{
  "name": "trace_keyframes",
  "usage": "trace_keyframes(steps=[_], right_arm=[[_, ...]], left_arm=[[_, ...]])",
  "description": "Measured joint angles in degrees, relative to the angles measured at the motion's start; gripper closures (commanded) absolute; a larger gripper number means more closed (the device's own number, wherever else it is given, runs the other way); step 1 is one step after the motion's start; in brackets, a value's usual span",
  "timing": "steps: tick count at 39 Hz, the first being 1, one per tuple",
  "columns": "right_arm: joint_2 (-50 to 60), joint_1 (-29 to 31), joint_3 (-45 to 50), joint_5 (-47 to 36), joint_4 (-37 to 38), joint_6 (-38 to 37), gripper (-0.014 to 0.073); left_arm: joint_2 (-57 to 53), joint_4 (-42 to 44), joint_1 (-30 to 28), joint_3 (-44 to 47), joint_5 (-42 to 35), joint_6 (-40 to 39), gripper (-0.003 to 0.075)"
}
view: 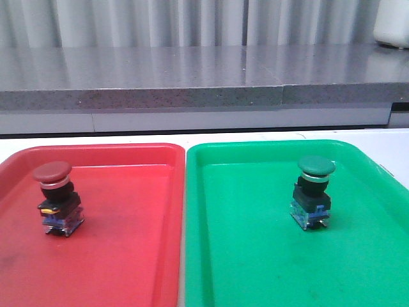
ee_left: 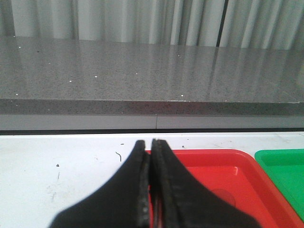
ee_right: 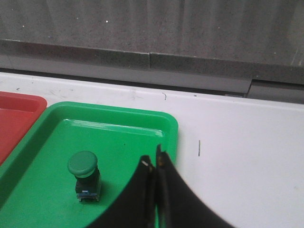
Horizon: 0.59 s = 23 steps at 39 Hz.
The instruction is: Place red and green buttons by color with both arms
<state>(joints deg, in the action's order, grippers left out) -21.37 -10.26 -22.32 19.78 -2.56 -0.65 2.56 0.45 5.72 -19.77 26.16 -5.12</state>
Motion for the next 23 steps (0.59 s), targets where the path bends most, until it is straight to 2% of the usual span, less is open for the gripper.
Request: trace_keyframes(steps=[8, 23], right_arm=[[10.13, 0.0, 3.43, 0.0, 0.14, 0.0, 0.0664], [11.52, 0.0, 3.41, 0.0, 0.19, 0.0, 0.0664]], left_arm=[[0.0, 0.0, 0.0, 0.0, 0.0, 0.0, 0.074], [0.0, 0.0, 0.0, 0.0, 0.0, 0.0, 0.074]])
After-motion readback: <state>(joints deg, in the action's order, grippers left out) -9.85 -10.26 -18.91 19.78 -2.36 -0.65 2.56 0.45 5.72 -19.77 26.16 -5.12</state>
